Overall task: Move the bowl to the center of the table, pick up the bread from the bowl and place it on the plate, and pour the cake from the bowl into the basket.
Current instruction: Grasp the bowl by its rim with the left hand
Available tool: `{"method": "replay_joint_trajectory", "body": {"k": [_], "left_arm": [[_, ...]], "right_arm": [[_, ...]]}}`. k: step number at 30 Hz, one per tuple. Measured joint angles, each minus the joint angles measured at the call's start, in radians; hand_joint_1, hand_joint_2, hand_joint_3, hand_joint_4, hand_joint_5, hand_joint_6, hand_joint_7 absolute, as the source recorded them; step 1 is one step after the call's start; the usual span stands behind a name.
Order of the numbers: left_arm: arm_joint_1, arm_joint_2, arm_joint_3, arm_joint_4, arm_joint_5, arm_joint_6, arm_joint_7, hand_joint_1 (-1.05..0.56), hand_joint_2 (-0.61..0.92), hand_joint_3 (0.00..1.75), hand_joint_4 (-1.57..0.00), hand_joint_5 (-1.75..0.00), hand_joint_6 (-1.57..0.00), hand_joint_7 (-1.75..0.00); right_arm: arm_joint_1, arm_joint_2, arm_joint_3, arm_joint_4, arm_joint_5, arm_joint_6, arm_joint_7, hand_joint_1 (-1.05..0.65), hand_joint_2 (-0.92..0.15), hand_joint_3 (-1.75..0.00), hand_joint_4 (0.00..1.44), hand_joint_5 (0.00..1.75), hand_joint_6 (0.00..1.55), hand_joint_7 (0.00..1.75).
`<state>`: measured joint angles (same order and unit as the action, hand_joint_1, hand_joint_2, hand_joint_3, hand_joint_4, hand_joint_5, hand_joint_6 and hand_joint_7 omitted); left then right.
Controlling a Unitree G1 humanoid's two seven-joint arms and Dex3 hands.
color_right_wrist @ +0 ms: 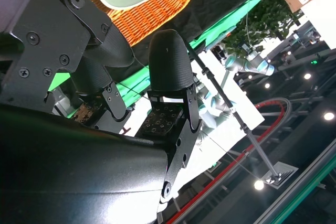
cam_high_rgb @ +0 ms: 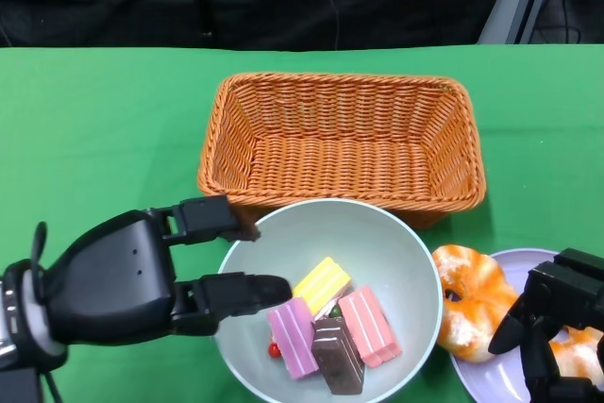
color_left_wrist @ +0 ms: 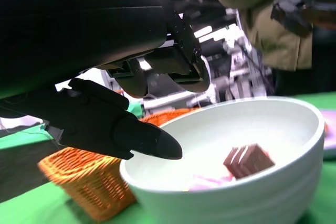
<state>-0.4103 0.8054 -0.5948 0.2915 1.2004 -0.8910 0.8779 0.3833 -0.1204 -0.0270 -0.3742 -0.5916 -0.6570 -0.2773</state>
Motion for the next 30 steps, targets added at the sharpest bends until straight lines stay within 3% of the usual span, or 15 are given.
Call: {"method": "replay_joint_trajectory", "body": {"k": [10, 17, 22, 26, 30], "left_arm": [[0.095, 0.091, 0.113, -0.102, -0.104, -0.071, -0.181, -0.36, 0.89, 0.01, -0.34, -0.70, -0.57, -0.01], [0.122, 0.101, 0.154, -0.114, -0.118, -0.099, -0.250, -0.39, 0.87, 0.01, -0.31, -0.65, -0.53, 0.00], [0.114, 0.058, 0.141, -0.092, -0.049, -0.102, -0.233, -0.42, 0.87, 0.01, -0.33, -0.68, -0.57, -0.02], [0.063, -0.015, 0.084, -0.019, 0.050, -0.102, -0.097, -0.43, 0.92, 0.02, -0.31, -0.69, -0.63, -0.05], [0.019, -0.036, 0.033, 0.030, 0.117, -0.077, -0.012, -0.47, 0.92, 0.01, -0.26, -0.73, -0.61, -0.03]], "right_arm": [[0.004, 0.000, 0.000, -0.011, 0.001, 0.011, 0.007, 0.03, -0.07, -1.75, 0.98, 1.69, 0.91, 1.46], [0.004, 0.000, 0.000, -0.011, 0.000, 0.012, 0.008, 0.03, -0.07, -1.75, 0.98, 1.70, 0.92, 1.47], [0.005, 0.000, 0.000, -0.011, 0.000, 0.014, 0.009, 0.02, -0.07, -1.75, 0.98, 1.70, 0.92, 1.47], [0.004, 0.000, 0.000, -0.010, -0.001, 0.013, 0.008, 0.03, -0.08, -1.75, 0.97, 1.71, 0.91, 1.47], [0.006, 0.000, 0.000, -0.011, -0.001, 0.013, 0.009, 0.03, -0.08, -1.75, 0.96, 1.70, 0.91, 1.47]]}}
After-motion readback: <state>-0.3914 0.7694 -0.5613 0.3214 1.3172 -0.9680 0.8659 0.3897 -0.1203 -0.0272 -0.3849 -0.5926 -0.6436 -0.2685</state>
